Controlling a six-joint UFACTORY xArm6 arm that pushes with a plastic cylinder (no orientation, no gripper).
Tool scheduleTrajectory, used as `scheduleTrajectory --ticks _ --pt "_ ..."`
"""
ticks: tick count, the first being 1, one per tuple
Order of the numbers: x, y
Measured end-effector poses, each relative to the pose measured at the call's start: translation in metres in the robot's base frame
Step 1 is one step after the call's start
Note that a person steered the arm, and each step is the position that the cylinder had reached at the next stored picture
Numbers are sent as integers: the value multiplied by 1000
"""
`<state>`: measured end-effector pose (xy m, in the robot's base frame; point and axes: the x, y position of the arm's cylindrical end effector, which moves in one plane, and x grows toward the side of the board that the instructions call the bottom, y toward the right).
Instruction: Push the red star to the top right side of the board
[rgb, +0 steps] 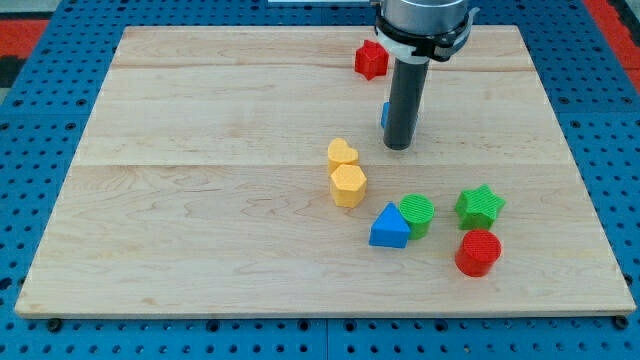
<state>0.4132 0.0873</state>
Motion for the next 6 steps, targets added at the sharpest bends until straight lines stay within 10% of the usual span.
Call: scheduleTrajectory --ticks 6 --pt "-141 -42"
